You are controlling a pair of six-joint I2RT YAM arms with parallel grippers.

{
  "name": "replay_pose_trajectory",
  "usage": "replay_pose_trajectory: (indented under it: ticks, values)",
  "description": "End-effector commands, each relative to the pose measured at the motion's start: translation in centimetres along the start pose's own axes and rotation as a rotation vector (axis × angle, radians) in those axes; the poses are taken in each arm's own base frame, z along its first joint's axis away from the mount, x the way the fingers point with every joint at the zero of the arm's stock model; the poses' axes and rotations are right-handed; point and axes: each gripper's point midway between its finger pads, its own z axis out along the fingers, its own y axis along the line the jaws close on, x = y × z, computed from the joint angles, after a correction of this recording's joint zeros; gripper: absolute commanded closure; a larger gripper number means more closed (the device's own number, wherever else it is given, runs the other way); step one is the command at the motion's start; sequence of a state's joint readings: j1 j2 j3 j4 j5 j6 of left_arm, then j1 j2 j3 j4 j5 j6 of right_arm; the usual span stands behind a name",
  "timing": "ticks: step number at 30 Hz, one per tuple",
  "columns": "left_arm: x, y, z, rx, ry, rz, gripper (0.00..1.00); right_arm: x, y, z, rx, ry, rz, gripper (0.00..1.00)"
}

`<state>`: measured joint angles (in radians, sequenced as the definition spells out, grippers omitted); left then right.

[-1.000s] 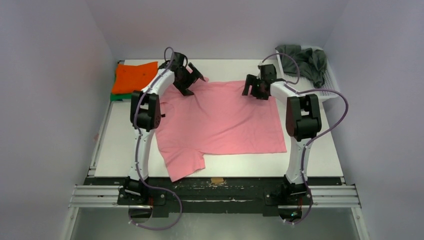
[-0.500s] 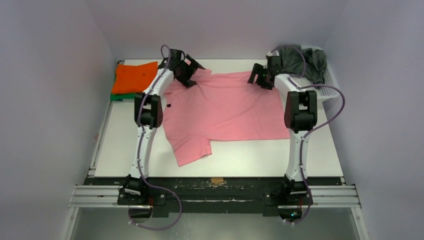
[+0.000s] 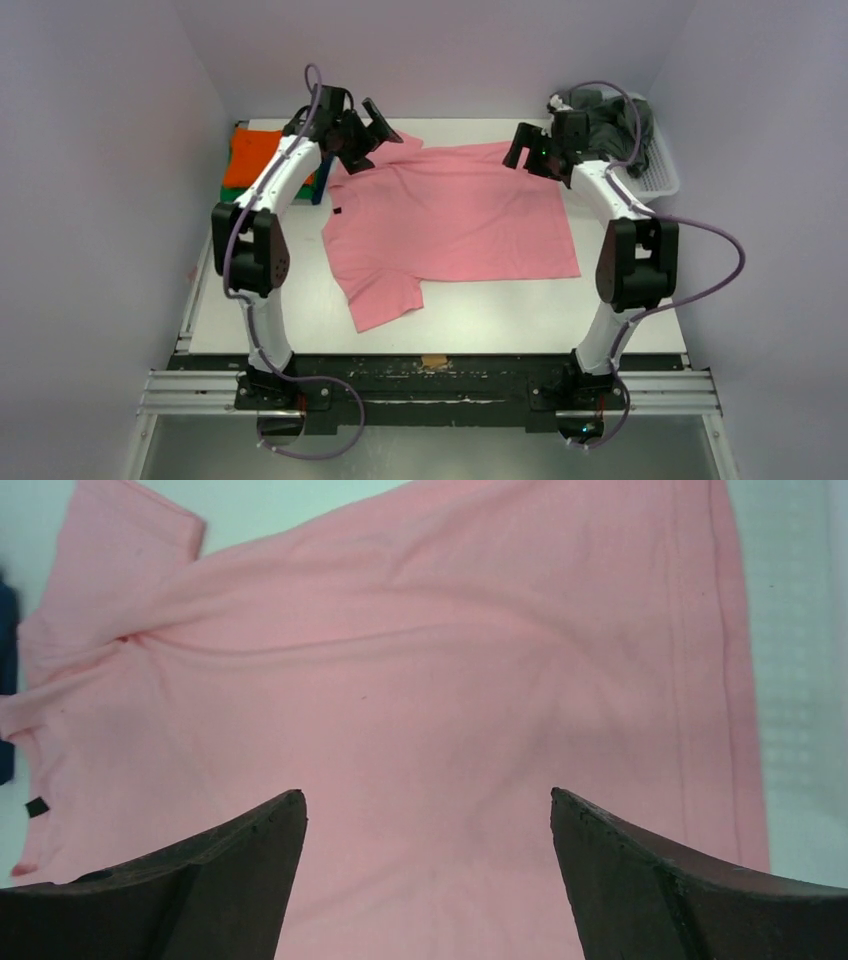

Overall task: Fold and stack the t-shirts
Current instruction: Grab the side of the flattened tshirt closest away from the robot with both arms

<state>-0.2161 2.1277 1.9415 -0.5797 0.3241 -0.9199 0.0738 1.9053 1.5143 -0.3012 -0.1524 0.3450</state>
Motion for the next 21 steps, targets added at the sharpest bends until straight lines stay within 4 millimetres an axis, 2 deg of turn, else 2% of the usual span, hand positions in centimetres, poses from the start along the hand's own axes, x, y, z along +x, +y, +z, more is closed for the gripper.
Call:
replay_pose_trajectory:
  ticks: [1, 3, 8, 11, 13, 16, 21]
  values:
    - [3.6, 1.6, -7.2, -0.066, -0.026, 0.135, 0.00, -0.3, 0.7, -4.0, -0.010, -0.083, -0.017, 0.09]
    - [7.3, 5.6, -8.5, -0.174, 0.031, 0.136, 0.00, 1.0, -0.3, -5.0, 0.028, -0.087, 0.006, 0.09]
    - [16.6, 11.9, -12.9, -0.356, 0.188, 0.167, 0.01, 2.9, -2.9, -6.7, 0.149, -0.128, 0.060, 0.08]
    - [21.3, 15.1, -15.9, -0.476, 0.260, 0.205, 0.02, 3.7, -3.9, -7.1, 0.193, -0.141, 0.085, 0.08]
    - [23.7, 16.7, -16.9, -0.522, 0.268, 0.231, 0.06, 3.8, -3.9, -7.0, 0.191, -0.150, 0.103, 0.08]
    - [27.2, 18.4, -17.1, -0.551, 0.324, 0.228, 0.21, 3.3, -3.6, -6.6, 0.171, -0.160, 0.104, 0.09]
    - [29.5, 20.3, -16.5, -0.621, 0.362, 0.234, 0.47, 2.8, -3.6, -6.3, 0.180, -0.158, 0.098, 0.09]
